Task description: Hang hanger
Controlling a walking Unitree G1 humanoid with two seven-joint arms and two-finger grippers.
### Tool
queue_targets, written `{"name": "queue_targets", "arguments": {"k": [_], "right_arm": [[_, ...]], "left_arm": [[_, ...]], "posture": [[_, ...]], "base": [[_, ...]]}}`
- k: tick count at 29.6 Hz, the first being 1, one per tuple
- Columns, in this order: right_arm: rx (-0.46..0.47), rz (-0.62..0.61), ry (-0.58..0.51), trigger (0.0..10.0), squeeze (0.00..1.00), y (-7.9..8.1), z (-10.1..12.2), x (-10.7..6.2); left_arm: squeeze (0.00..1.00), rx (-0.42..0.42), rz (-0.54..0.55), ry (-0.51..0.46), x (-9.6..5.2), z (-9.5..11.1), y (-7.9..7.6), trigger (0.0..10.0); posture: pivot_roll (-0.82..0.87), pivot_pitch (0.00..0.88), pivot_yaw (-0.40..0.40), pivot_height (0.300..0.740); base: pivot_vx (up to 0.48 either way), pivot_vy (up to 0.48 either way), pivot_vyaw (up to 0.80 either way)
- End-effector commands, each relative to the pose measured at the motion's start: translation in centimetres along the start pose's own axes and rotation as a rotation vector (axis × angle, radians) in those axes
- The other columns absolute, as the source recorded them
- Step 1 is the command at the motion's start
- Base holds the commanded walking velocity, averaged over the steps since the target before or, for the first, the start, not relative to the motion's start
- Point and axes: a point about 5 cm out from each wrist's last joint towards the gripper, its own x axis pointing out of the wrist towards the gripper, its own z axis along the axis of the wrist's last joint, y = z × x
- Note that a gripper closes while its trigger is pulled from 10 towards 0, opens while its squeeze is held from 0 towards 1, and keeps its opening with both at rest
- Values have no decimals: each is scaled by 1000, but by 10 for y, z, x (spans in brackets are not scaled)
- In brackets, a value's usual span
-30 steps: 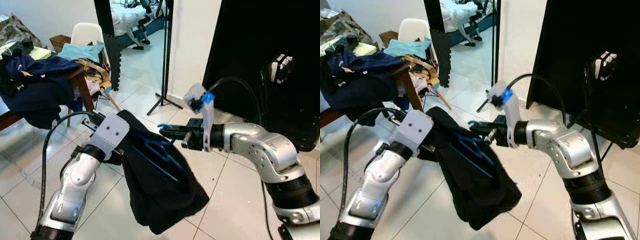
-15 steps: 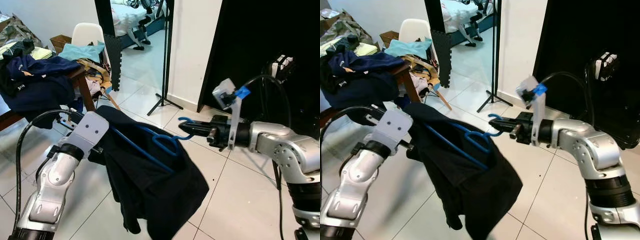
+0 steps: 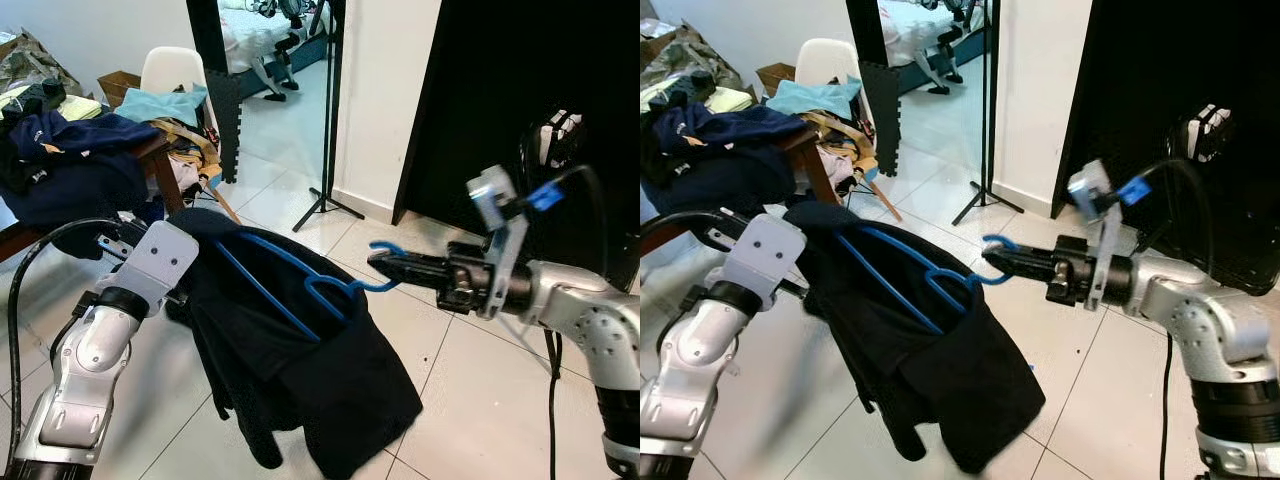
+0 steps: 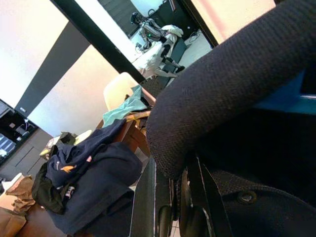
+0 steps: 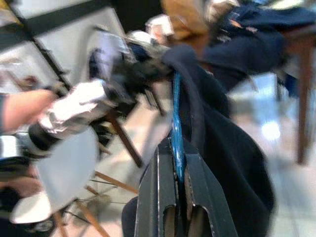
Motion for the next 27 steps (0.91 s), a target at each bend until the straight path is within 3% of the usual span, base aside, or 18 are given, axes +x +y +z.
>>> {"name": "queue_targets", "arguments": {"k": [1, 4, 8, 10, 12, 13, 15, 17, 27], "right_arm": [[5, 70, -102, 0, 0, 6, 10, 6], [25, 95, -161, 0, 0, 7, 13, 11], [33, 105, -133, 0, 0, 9, 6, 17], [34, 119, -91, 0, 0, 11, -1, 20], [4, 118, 104, 0, 0, 16, -27, 28], [4, 118, 104, 0, 0, 16, -27, 28], [-35, 102, 287, 0, 0, 19, -49, 28], [-54, 76, 351, 0, 0, 17, -54, 25], [-49, 50, 318, 0, 0, 14, -46, 15]], "left_arm": [[0, -67, 4, 16, 1, 0, -6, 0], [0, -130, -25, 5, 2, 6, -19, 0], [0, -159, -63, -10, 3, 11, -31, 0], [0, -177, -71, -18, 4, 14, -35, 0], [0, -189, -88, -42, 8, 22, -40, 0], [0, -189, -88, -42, 8, 22, -40, 0], [0, -175, -95, -61, 12, 26, -38, 0], [0, -162, -84, -71, 14, 28, -30, 39], [0, -130, -50, -61, 15, 24, -13, 78]], "posture": [[-61, 61, 10, 740], [-61, 62, 11, 740], [-63, 62, 12, 740], [-62, 64, 12, 740], [-63, 65, 11, 740], [-63, 65, 11, 740], [-60, 65, 10, 740], [-60, 64, 12, 740], [-61, 66, 16, 740]], "base": [[0, 0, 0], [0, 0, 0], [0, 0, 0], [0, 0, 0], [0, 0, 0], [0, 0, 0], [0, 0, 0], [0, 0, 0], [0, 0, 0]]}}
